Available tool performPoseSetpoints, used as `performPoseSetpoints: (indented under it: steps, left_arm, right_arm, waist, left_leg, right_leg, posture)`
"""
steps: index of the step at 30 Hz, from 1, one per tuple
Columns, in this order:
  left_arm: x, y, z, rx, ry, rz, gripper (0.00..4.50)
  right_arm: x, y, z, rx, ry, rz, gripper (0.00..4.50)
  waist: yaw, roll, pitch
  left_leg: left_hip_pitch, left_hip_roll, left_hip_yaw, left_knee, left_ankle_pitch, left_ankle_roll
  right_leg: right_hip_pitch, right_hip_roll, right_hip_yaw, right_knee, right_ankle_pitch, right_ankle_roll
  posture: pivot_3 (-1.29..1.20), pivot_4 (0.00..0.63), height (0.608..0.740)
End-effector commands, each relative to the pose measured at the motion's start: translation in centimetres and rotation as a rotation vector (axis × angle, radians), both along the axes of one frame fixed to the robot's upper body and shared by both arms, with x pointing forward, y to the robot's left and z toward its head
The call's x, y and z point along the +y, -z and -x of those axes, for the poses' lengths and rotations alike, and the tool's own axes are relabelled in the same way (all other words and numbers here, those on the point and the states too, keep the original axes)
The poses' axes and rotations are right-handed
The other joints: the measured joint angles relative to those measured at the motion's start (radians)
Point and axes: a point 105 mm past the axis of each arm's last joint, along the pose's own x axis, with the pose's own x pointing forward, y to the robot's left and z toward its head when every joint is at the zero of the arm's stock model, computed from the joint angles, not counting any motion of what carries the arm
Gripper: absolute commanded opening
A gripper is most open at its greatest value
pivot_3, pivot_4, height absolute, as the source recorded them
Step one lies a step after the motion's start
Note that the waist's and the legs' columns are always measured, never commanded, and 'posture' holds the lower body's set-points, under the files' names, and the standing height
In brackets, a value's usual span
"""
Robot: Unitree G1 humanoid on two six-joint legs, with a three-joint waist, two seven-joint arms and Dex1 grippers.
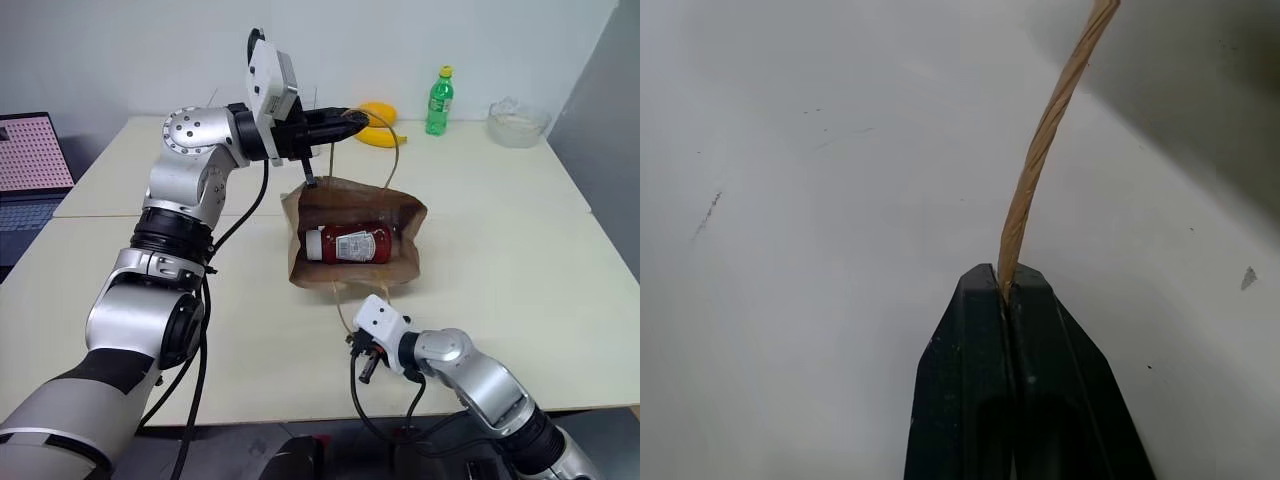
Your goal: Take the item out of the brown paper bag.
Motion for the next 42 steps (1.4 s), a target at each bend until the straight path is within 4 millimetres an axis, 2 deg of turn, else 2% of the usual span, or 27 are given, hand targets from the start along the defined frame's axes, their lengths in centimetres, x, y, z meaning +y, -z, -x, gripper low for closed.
performPoseSetpoints:
  steps: [1,7,8,11,13,16,18,21,22,26,31,33,35,39,42]
  left_arm:
    - [0.3,-2.0,0.8,-0.062,0.021,0.039,0.00]
    - [0.8,-1.6,1.3,-0.030,0.056,0.041,0.00]
    - [0.9,-1.6,1.4,-0.024,0.060,0.043,0.00]
    - [1.1,-1.3,1.8,0.000,0.075,0.049,0.00]
    - [1.2,-1.1,2.0,0.011,0.082,0.053,0.00]
    - [1.3,-0.7,2.5,0.034,0.097,0.052,0.00]
    - [1.4,-0.5,2.8,0.046,0.103,0.050,0.00]
    - [1.4,-0.3,3.2,0.060,0.113,0.049,0.00]
    - [1.3,-0.2,3.3,0.065,0.118,0.049,0.00]
    - [1.0,0.0,3.7,0.080,0.137,0.044,0.00]
    - [0.8,0.3,4.1,0.090,0.154,0.041,0.00]
    - [0.9,0.4,4.3,0.096,0.158,0.040,0.00]
    - [0.9,0.6,4.4,0.103,0.163,0.038,0.00]
    - [1.1,0.7,4.6,0.116,0.166,0.040,0.00]
    - [1.1,0.5,4.5,0.114,0.156,0.056,0.00]
  right_arm:
    - [0.0,2.0,0.9,0.068,-0.019,0.046,0.03]
    - [0.6,-0.7,-0.8,-0.052,0.027,-0.039,0.03]
    - [0.6,-1.3,-1.1,-0.071,0.041,-0.055,0.20]
    - [0.9,-2.9,-1.3,-0.121,0.046,-0.086,0.92]
    - [1.1,-3.8,-1.3,-0.145,0.045,-0.099,1.64]
    - [1.0,-5.9,-0.8,-0.192,0.036,-0.122,2.46]
    - [0.6,-6.9,-0.4,-0.208,0.031,-0.130,3.22]
    - [0.0,-7.6,0.5,-0.214,0.023,-0.124,4.26]
    - [-0.1,-7.8,0.8,-0.214,0.018,-0.122,4.47]
    - [-0.9,-8.8,2.2,-0.197,-0.023,-0.134,4.47]
    - [-2.4,-9.6,4.6,-0.094,-0.110,-0.155,4.47]
    - [-2.8,-10.6,4.8,-0.089,-0.116,-0.187,4.47]
    - [-2.8,-11.8,4.2,-0.119,-0.100,-0.219,4.47]
    - [-2.3,-14.9,0.3,-0.260,-0.001,-0.241,4.47]
    - [-2.1,-14.9,-2.6,-0.318,0.056,-0.153,4.47]
  waist:
    - [-0.002,0.000,0.000]
    - [-0.016,0.000,0.000]
    - [-0.017,0.000,0.000]
    - [-0.017,0.000,0.000]
    - [-0.017,0.000,0.000]
    - [-0.016,0.000,0.000]
    - [-0.016,0.000,0.000]
    - [-0.016,0.000,0.000]
    - [-0.015,0.000,0.000]
    - [-0.014,0.000,0.000]
    - [-0.012,0.000,0.000]
    - [-0.013,0.000,0.000]
    - [-0.015,0.000,0.000]
    - [-0.017,0.000,0.000]
    - [-0.016,0.000,0.000]
  left_leg:
    - [0.000,0.000,0.000,0.000,0.000,0.000]
    - [0.000,0.000,0.000,0.000,0.000,0.000]
    - [0.000,0.000,0.000,0.000,0.000,0.000]
    - [0.000,0.000,0.000,0.000,0.000,0.000]
    - [-0.001,0.000,0.000,0.000,0.000,0.000]
    - [-0.001,0.000,-0.001,0.000,0.000,0.000]
    - [-0.001,0.000,-0.001,0.000,0.000,0.000]
    - [-0.001,0.000,-0.001,0.000,0.000,0.000]
    - [-0.001,0.000,-0.001,0.000,0.000,0.000]
    - [-0.001,0.000,-0.001,0.000,0.000,0.000]
    - [-0.001,0.000,-0.001,0.000,0.000,0.000]
    - [-0.001,0.000,-0.001,0.000,0.000,0.000]
    - [-0.001,0.000,0.000,0.000,0.000,0.000]
    - [0.000,0.001,0.001,0.000,0.000,0.000]
    - [0.000,0.000,0.000,0.000,0.000,0.000]
  right_leg:
    - [0.000,0.000,0.000,0.000,0.000,0.000]
    - [0.000,0.000,0.000,0.000,0.000,0.000]
    - [0.000,0.000,0.000,0.001,0.000,0.000]
    - [-0.001,0.000,0.000,0.001,0.000,0.000]
    - [-0.001,0.000,0.000,0.001,0.000,0.000]
    - [-0.001,0.000,0.000,0.001,0.000,0.000]
    - [-0.001,0.000,0.000,0.001,0.000,0.000]
    - [-0.001,0.000,0.000,0.001,0.000,0.000]
    - [-0.001,0.000,0.000,0.001,0.000,0.000]
    - [-0.001,0.000,0.000,0.000,0.000,0.000]
    - [0.000,0.000,0.000,0.000,0.000,0.000]
    - [0.000,0.000,0.000,0.000,0.000,0.000]
    - [0.000,0.000,0.000,0.000,0.000,0.000]
    - [0.000,0.000,0.001,0.001,0.000,0.000]
    - [0.000,0.000,0.000,0.001,0.000,0.000]
  posture:
    - [0.00,0.150,0.740]
    - [0.00,0.150,0.740]
    - [0.00,0.150,0.740]
    - [0.00,0.150,0.740]
    - [0.00,0.150,0.740]
    - [0.00,0.150,0.740]
    - [0.00,0.150,0.740]
    - [0.00,0.150,0.740]
    - [0.00,0.150,0.740]
    - [0.00,0.150,0.740]
    - [0.00,0.150,0.740]
    - [0.00,0.150,0.740]
    - [0.00,0.150,0.740]
    - [0.00,0.150,0.740]
    - [0.00,0.150,0.740]
